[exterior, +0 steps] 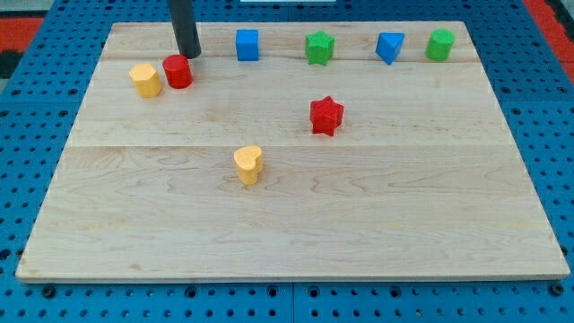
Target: Move the red circle parallel yellow hexagon
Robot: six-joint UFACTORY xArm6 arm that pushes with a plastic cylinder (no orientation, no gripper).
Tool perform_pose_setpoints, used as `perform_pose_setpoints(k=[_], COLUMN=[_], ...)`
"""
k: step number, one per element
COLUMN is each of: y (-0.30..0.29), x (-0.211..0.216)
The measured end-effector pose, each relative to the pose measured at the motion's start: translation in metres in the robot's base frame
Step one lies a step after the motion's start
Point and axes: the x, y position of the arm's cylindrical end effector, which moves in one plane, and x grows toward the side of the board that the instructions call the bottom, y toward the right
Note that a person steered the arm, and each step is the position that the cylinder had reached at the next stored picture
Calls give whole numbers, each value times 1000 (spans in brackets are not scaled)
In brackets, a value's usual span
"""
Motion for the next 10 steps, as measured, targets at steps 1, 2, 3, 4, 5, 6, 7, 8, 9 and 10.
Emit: perform_pose_setpoints(k=[1, 2, 3, 4, 5, 6, 7, 8, 9, 10], y=[-10, -3, -3, -12, -46, -44, -58, -34, -27, -27], x=[5, 32, 53, 37, 15, 53, 73, 72, 72, 72])
